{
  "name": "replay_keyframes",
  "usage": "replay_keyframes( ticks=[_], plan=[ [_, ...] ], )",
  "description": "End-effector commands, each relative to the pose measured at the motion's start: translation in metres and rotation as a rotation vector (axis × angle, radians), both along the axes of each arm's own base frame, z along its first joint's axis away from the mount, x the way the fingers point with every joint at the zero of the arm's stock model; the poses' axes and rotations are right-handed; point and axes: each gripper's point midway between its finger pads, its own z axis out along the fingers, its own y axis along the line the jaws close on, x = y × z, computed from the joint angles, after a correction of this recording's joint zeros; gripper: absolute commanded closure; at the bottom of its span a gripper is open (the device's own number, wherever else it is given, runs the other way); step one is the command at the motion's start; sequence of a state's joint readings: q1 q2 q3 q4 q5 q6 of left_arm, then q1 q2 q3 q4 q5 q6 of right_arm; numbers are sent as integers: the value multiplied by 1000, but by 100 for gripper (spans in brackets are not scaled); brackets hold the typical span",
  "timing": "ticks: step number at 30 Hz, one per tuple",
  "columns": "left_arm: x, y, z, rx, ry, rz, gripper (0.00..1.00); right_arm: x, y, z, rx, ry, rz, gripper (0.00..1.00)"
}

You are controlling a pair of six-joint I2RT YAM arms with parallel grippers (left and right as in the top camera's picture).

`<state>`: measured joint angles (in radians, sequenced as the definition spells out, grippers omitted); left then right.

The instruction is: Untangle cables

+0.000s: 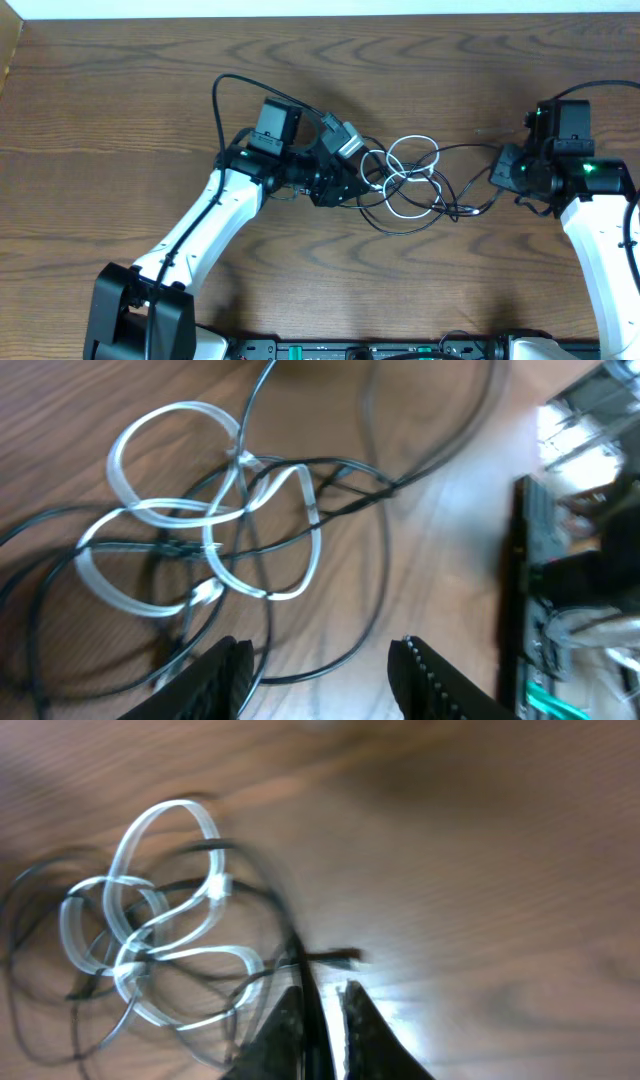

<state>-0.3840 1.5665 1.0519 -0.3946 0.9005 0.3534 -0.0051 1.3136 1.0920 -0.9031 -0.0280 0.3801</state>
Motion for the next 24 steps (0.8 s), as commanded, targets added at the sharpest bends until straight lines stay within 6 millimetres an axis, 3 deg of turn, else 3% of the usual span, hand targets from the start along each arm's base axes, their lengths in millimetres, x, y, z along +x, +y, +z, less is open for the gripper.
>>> replay_keyframes(
  ticks=[1,2,3,4,10,13,17,19,24],
  plan=[
    [25,13,-20,132,60,230,51,-1,-40,6,-199,-1,-110,59],
    [29,15,-20,139,67,265,51,2,-39,8,-200,-15,-95,25],
    [34,18,-20,146,71,305,51,8,-34,10,-191,-38,-51,5],
    [38,21,-20,149,73,331,50,14,-28,12,-175,-61,-6,1],
    [44,36,-9,136,73,390,50,49,20,35,-47,-255,270,1],
    [46,45,-4,134,74,412,50,59,31,45,-69,-322,350,1],
    [44,55,-3,144,93,435,50,65,48,51,-106,-374,483,1],
    [42,59,-5,154,111,442,50,64,68,51,-76,-397,590,1],
    [38,64,-10,185,123,447,50,51,106,28,16,-341,767,1]
  ],
)
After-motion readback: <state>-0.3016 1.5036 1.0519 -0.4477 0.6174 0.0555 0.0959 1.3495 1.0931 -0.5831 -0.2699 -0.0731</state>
